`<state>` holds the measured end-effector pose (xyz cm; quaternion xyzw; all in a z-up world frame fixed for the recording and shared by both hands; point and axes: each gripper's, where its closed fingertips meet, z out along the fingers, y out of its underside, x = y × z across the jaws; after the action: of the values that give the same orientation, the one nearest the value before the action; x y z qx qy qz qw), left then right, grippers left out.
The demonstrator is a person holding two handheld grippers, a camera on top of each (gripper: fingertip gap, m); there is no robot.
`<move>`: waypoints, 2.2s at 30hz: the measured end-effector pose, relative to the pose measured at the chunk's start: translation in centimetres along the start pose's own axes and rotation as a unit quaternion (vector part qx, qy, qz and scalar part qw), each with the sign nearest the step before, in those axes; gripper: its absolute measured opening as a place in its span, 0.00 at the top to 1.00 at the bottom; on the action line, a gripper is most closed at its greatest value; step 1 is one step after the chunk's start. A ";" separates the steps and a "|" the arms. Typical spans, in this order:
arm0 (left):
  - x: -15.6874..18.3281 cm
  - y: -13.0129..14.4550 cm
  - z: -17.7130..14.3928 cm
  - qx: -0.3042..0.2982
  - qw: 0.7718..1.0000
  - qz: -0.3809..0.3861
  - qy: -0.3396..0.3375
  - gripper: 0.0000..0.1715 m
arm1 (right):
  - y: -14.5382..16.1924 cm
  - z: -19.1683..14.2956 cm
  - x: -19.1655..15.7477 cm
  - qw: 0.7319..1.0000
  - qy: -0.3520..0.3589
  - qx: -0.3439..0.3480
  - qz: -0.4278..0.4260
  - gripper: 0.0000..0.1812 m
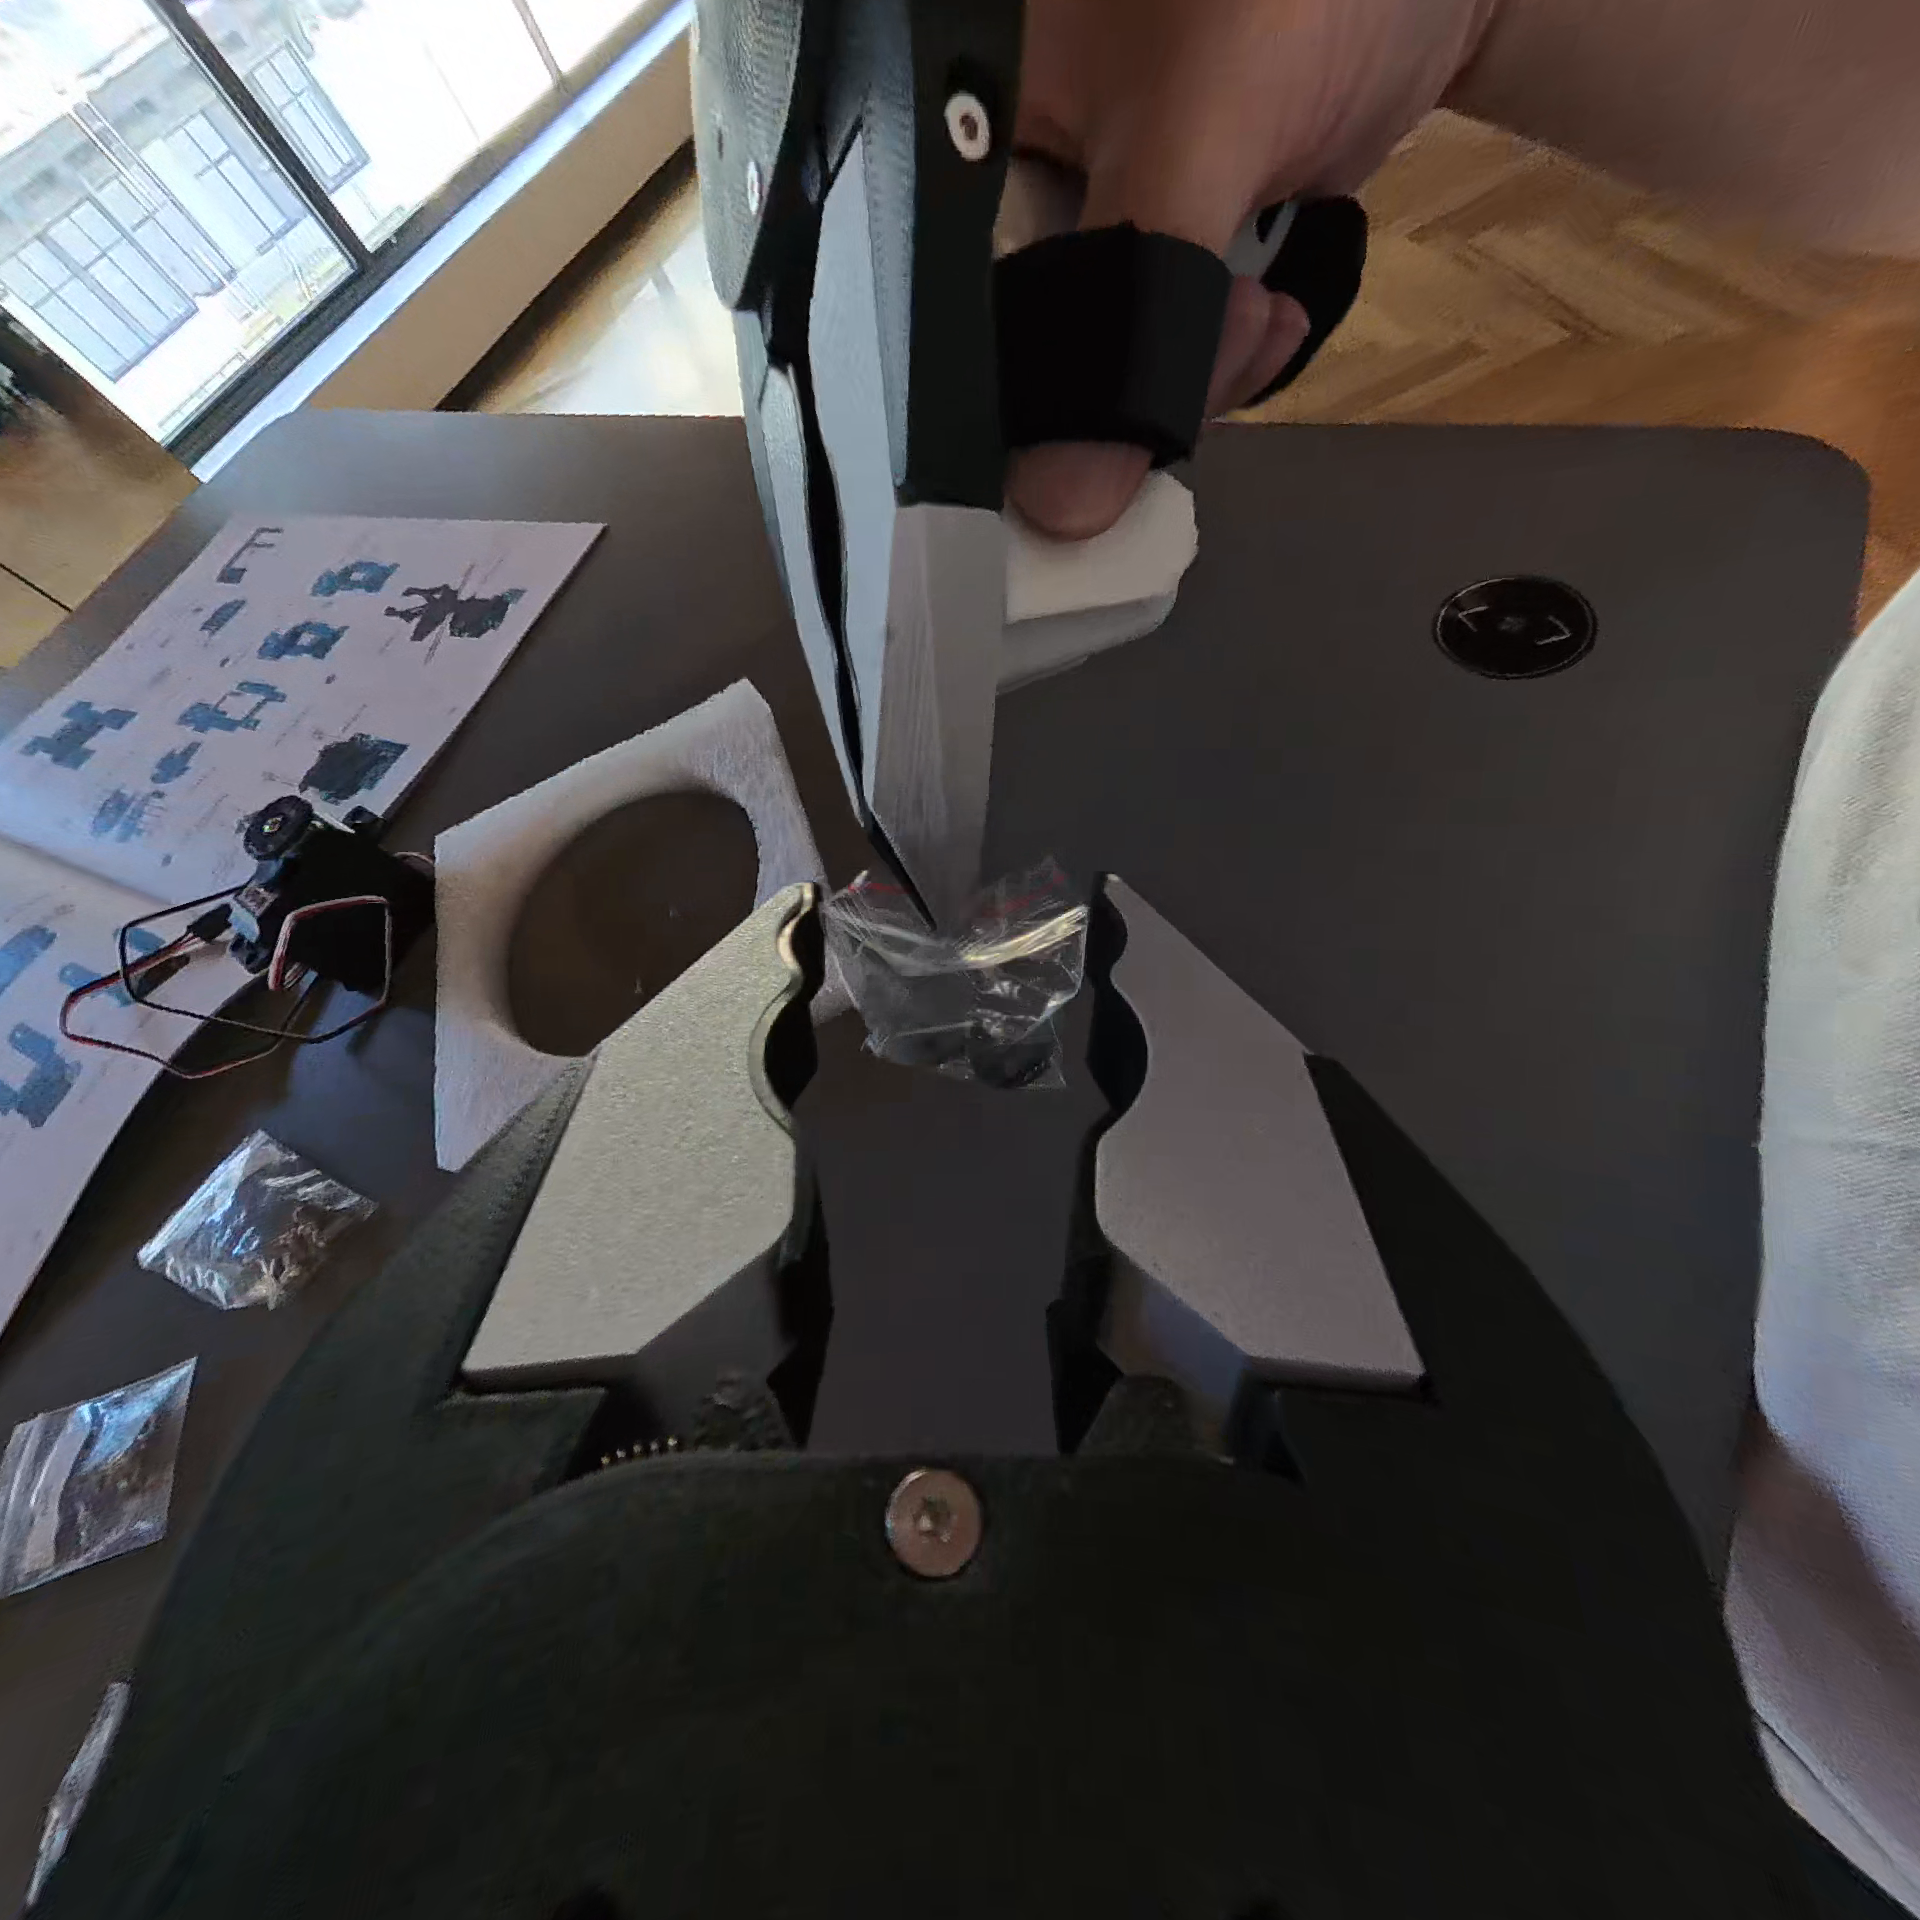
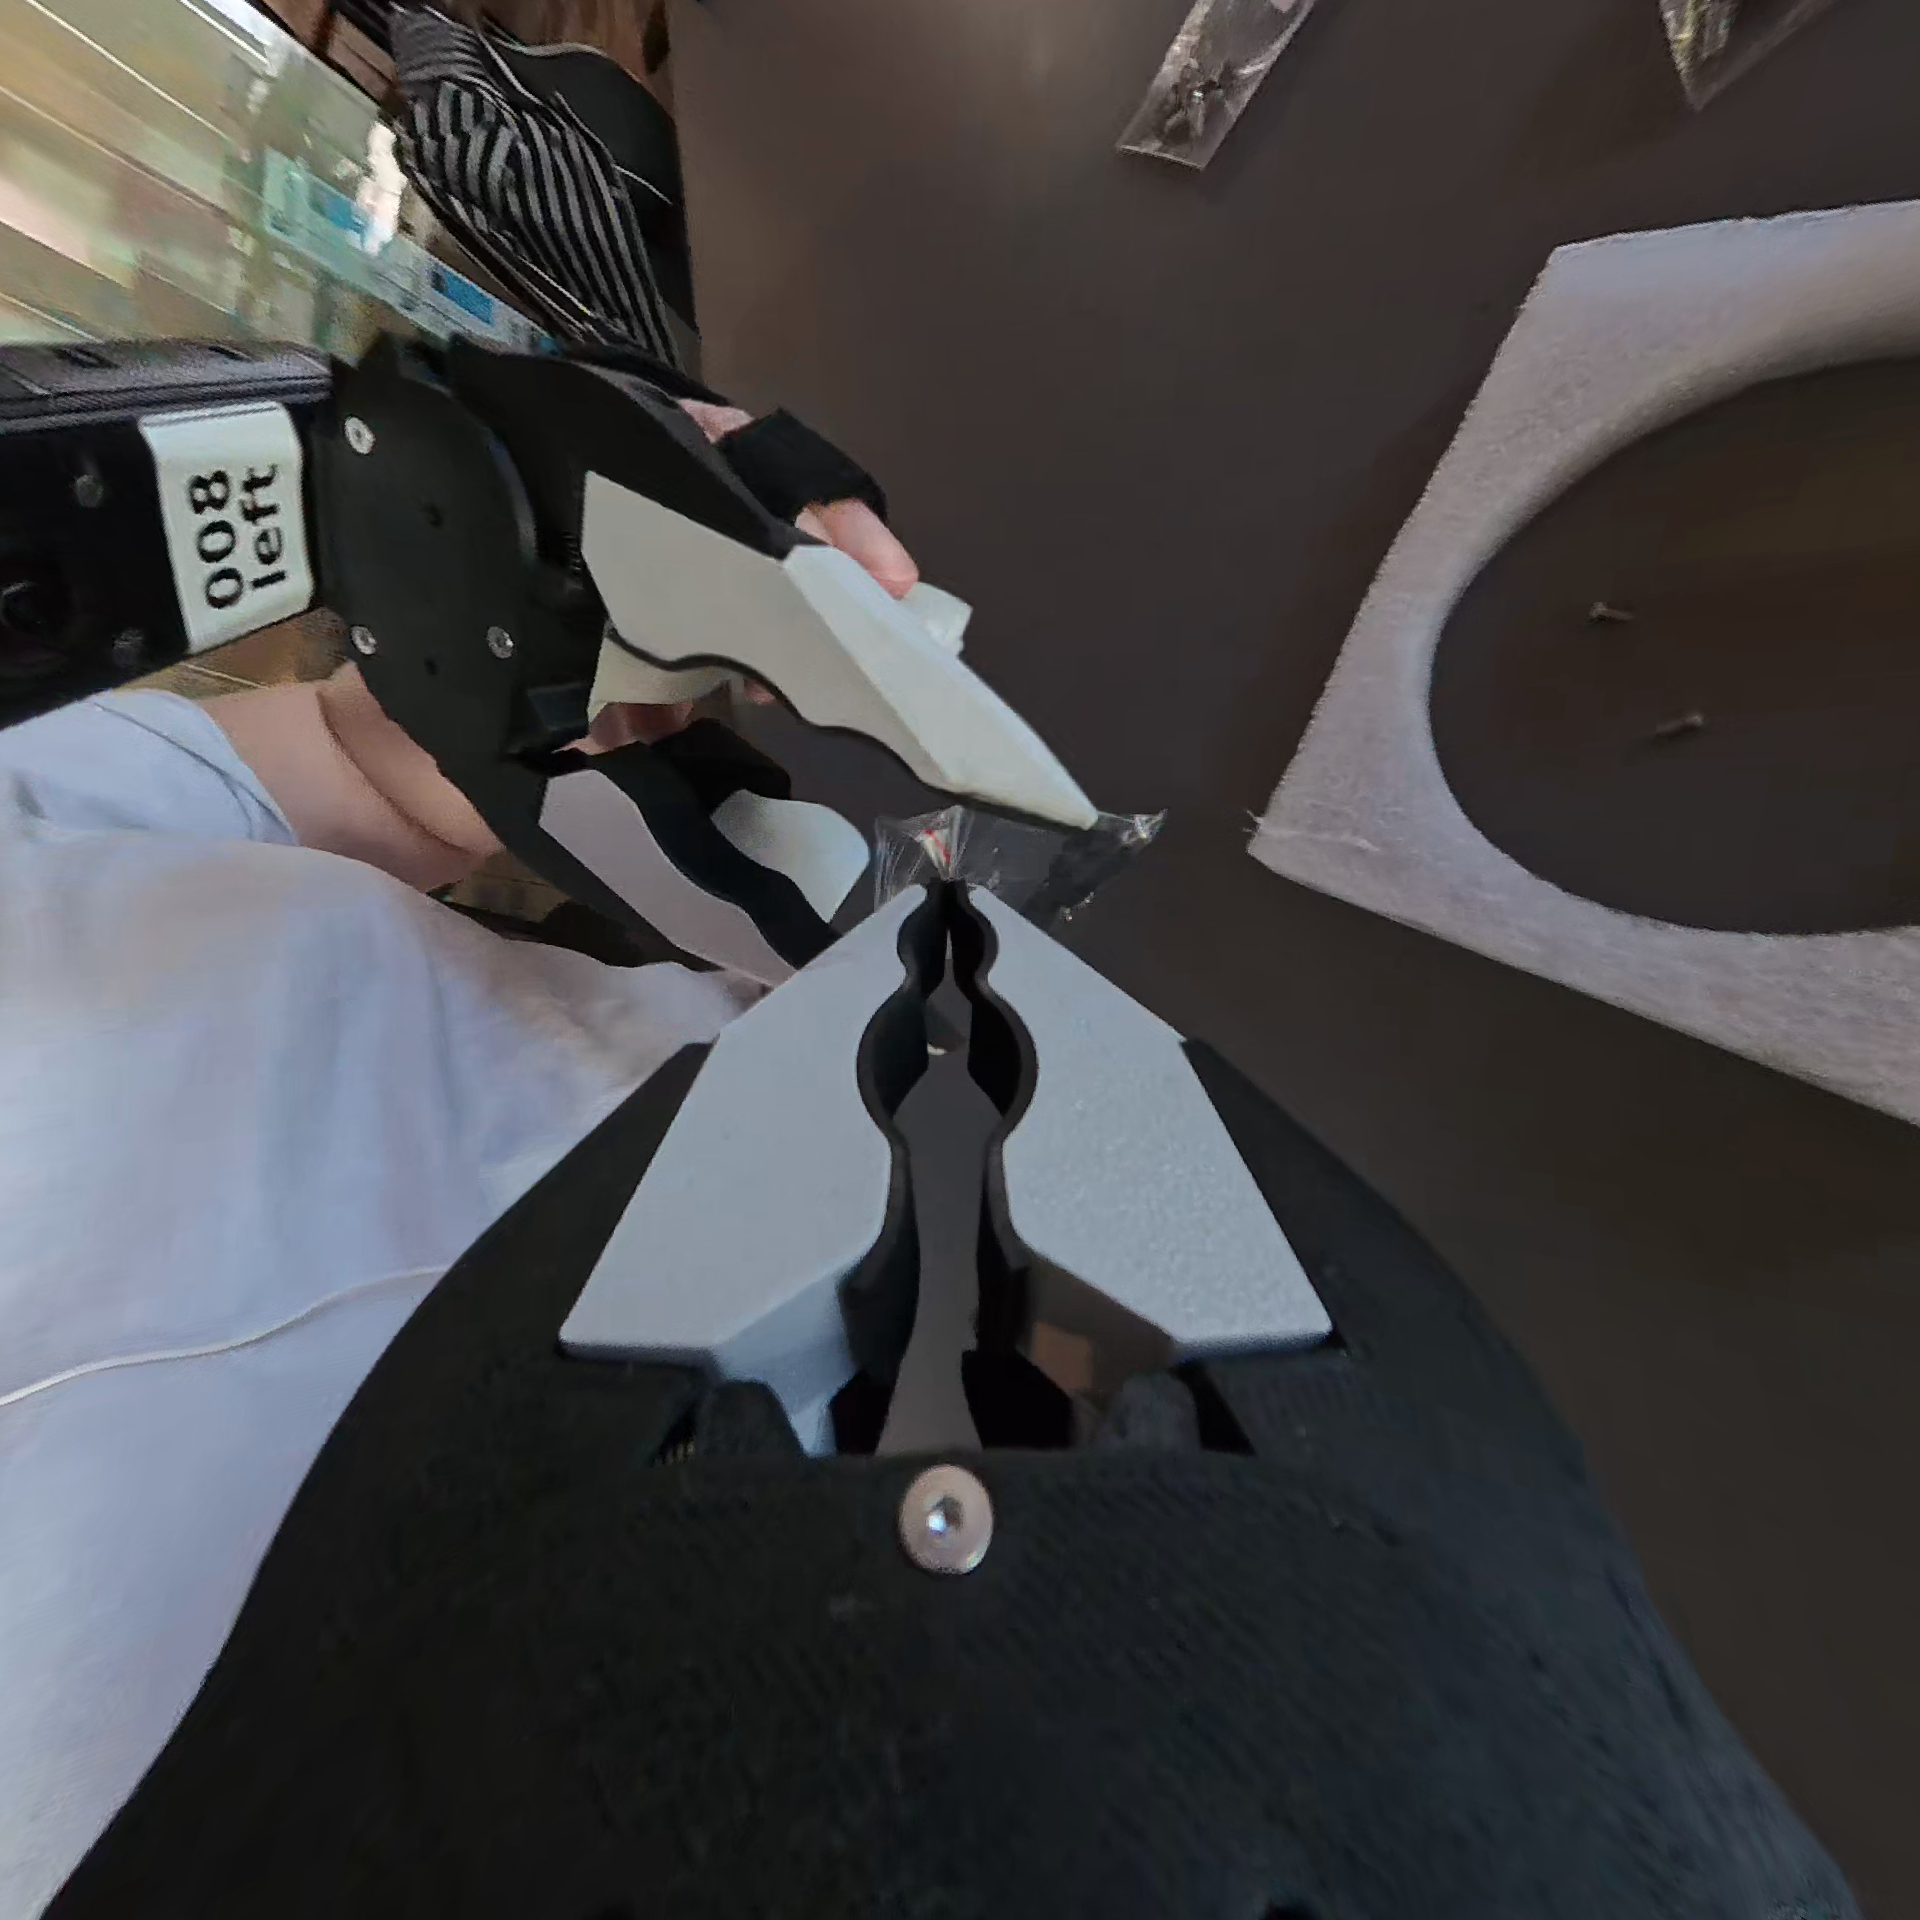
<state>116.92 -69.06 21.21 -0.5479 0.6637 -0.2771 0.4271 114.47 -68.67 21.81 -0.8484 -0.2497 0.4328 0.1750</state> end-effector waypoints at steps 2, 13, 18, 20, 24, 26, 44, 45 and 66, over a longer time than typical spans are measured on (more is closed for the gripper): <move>0.0 -0.1 0.2 0.003 1.000 -0.004 0.004 0.77 | 0.3 -0.5 0.5 1.000 0.025 -0.014 -0.004 1.00; 0.5 -0.2 0.3 -0.002 0.991 -0.119 0.056 0.69 | 0.5 -2.5 1.2 0.997 0.074 -0.002 -0.005 1.00; -0.3 -2.6 -2.3 0.053 0.936 -0.333 0.102 0.84 | 0.2 -2.3 0.7 0.996 0.082 0.014 -0.023 1.00; -0.7 -2.7 -2.6 0.055 0.907 -0.404 0.109 0.86 | 0.0 -2.0 0.7 0.996 0.087 0.020 -0.030 1.00; -1.7 -0.8 -2.0 0.012 0.894 -0.444 0.058 0.87 | -0.2 -1.3 0.5 0.995 0.090 0.021 -0.042 1.00; -1.5 -0.4 -1.8 -0.008 0.888 -0.456 0.056 0.94 | -0.2 -1.0 0.4 0.994 0.093 0.021 -0.050 1.00; -3.1 1.5 -1.5 -0.170 0.907 -0.384 -0.028 1.00 | -1.8 -1.0 -0.9 0.977 0.126 0.088 -0.148 0.96; -3.4 1.5 -1.7 -0.169 0.906 -0.387 -0.027 1.00 | -2.0 -1.2 -1.3 0.974 0.112 0.100 -0.172 0.88; -2.6 -6.3 -4.8 -0.031 0.885 -0.429 0.178 1.00 | -4.2 -3.9 -3.3 0.840 0.083 0.257 -0.470 0.97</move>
<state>115.97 -68.60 29.49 -0.7336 0.4369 -0.5056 0.1236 114.87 -67.50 28.33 -0.5861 -0.4828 0.2752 0.5897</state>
